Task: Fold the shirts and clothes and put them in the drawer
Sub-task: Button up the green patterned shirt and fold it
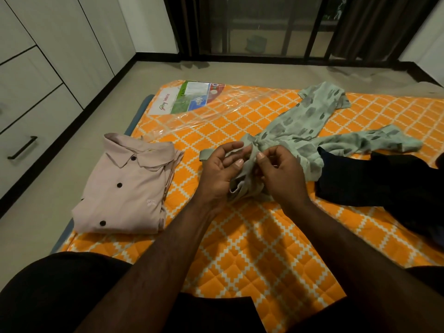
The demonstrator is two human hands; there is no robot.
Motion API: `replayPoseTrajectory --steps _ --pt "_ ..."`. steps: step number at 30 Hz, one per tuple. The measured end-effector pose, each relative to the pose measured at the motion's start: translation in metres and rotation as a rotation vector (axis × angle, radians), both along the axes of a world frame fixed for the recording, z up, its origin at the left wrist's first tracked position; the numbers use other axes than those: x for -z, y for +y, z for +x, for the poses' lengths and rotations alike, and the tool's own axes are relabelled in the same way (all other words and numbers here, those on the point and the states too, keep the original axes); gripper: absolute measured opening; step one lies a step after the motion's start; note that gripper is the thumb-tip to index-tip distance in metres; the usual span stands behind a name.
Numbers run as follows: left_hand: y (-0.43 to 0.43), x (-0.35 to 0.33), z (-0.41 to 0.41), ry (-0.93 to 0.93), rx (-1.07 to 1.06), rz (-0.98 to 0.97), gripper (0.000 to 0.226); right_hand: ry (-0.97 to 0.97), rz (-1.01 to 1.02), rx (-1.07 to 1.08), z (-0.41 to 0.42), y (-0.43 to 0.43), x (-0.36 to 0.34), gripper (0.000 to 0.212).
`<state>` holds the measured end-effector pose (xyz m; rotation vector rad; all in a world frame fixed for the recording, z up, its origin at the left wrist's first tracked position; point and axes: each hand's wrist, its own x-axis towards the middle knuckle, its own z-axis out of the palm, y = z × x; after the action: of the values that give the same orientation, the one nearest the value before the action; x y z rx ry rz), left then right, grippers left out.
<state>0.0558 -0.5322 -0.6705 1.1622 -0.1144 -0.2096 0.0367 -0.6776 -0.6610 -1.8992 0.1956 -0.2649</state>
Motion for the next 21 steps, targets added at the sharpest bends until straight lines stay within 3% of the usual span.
replayPoseTrajectory --steps 4,8,13,15,18,19,21 --pt "0.004 0.001 0.002 0.015 0.172 -0.094 0.065 0.024 0.017 -0.045 -0.002 0.002 0.002 0.012" --pt "0.006 0.003 0.003 0.059 0.123 -0.121 0.074 0.057 0.104 -0.182 -0.007 0.003 0.001 0.047" --pt "0.008 0.003 0.007 0.058 0.022 -0.04 0.068 0.089 -0.006 -0.371 -0.005 0.003 0.008 0.083" --pt "0.008 0.003 0.007 0.088 -0.079 0.135 0.052 0.1 -0.139 -0.426 -0.004 0.001 0.012 0.091" --pt "0.018 0.006 0.009 0.055 -0.282 0.808 0.007 0.123 -0.447 -0.463 -0.002 -0.001 0.018 0.098" --pt "0.022 0.008 0.011 0.036 -0.268 1.006 0.024 0.118 -0.499 -0.475 -0.001 -0.002 0.021 0.099" --pt "0.029 0.009 0.014 0.067 -0.122 1.096 0.051 0.107 -0.528 -0.493 0.0 -0.002 0.024 0.098"
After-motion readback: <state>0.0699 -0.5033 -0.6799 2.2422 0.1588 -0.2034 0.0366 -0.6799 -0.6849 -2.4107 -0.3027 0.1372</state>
